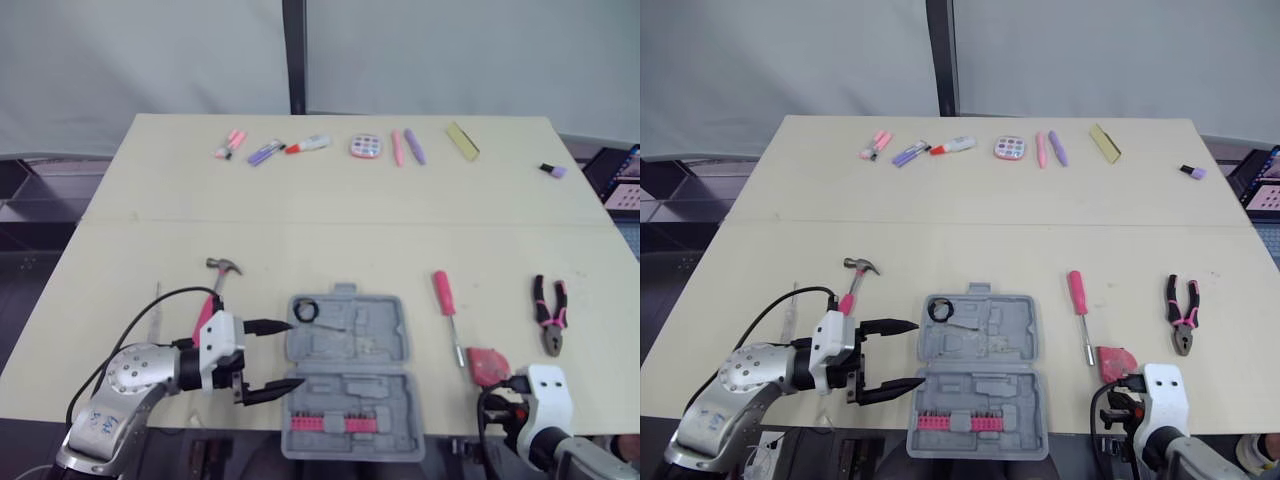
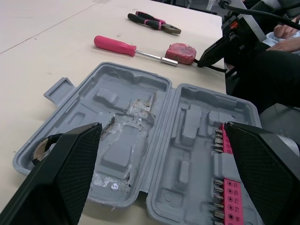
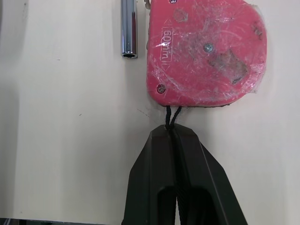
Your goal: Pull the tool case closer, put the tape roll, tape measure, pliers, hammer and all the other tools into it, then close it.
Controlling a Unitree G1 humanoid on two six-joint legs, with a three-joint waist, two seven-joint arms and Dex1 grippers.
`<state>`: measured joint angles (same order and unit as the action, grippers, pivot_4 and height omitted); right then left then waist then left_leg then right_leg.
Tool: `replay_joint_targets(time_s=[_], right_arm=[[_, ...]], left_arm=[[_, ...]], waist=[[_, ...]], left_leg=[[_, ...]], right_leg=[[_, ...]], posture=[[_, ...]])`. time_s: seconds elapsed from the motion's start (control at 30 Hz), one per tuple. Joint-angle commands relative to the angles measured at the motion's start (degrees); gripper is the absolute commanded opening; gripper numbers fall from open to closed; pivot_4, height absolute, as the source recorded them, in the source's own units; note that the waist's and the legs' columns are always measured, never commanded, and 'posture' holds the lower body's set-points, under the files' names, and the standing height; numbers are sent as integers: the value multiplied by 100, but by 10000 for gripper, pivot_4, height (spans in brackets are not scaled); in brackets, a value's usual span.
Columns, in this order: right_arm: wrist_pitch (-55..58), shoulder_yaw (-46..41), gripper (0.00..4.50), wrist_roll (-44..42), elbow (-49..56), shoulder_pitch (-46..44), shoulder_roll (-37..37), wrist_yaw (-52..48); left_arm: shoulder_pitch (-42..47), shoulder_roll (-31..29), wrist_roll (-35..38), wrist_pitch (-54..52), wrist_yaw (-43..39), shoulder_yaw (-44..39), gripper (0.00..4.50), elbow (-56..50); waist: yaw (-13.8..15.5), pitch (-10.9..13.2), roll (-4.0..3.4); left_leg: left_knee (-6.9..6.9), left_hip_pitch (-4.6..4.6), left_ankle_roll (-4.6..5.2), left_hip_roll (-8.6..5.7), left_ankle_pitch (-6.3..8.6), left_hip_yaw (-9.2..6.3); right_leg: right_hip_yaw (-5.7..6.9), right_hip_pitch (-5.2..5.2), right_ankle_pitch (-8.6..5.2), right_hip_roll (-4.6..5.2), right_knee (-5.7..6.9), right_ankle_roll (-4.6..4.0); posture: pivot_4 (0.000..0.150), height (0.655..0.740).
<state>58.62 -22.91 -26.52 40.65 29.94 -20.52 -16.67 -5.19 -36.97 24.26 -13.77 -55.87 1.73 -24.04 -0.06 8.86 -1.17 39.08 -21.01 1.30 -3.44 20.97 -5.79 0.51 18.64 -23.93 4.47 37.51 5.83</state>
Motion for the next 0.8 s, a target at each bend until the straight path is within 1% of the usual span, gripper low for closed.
replay_joint_targets(time_s=[0.03, 0.37, 0.47, 0.5, 0.63, 0.67, 0.7, 0.8], right_arm=[[46, 5, 1115, -73, 150, 108, 24, 12], [83, -9, 1115, -84, 77, 2, -29, -18], [192, -32, 9333, -182, 96, -17, -85, -89], [220, -65, 13587, -223, 104, -34, -104, -94], [353, -275, 34048, -437, 126, -78, -217, -152], [392, -331, 38567, -499, 135, -77, -254, -172], [451, -415, 44368, -587, 156, -50, -311, -217], [599, -640, 44753, -831, 210, 107, -532, -422]], left_arm=[[-3, -16, 12, -19, 35, 63, 45000, -228], [6, -19, 23, -86, 125, 91, 45000, -325], [-1, -14, 29, -101, 147, 92, 45000, -349], [-1, -11, 28, -109, 155, 97, 45000, -356], [-3, 0, 33, -141, 186, 101, 45000, -386], [-2, 4, 33, -147, 191, 104, 45000, -390], [1, 9, 36, -152, 195, 105, 45000, -393], [14, 18, 57, -154, 201, 117, 45000, -392]], waist=[[1, 0, 0], [-1, 0, 0], [-1, 0, 0], [-1, 0, 0], [0, 0, 1], [3, -1, 1], [8, -1, 1], [20, 1, -1]], left_leg=[[0, 0, 0, 0, 0, 0], [0, 0, 0, 0, 0, 0], [0, 0, 0, 0, 0, 0], [0, 0, 0, 0, 0, 1], [1, 0, 0, 0, 0, 1], [1, 0, 0, -1, 0, 1], [1, 0, 0, -1, 0, 1], [1, -2, 1, -3, 0, 1]], right_leg=[[0, 0, 0, 0, 0, 0], [0, 0, 0, 0, -1, 0], [-1, -1, 0, 0, -1, 0], [-1, -1, 0, 0, -2, 0], [-1, -5, 0, 0, -7, 0], [-2, -6, 0, 1, -8, 0], [-2, -6, 0, 1, -8, 0], [-3, -5, 0, 2, -9, 0]], posture=[[1500, 7134], [1500, 7134], [1500, 7134], [1500, 7134], [1500, 7134], [1500, 7134], [1500, 7134], [1500, 7134]])
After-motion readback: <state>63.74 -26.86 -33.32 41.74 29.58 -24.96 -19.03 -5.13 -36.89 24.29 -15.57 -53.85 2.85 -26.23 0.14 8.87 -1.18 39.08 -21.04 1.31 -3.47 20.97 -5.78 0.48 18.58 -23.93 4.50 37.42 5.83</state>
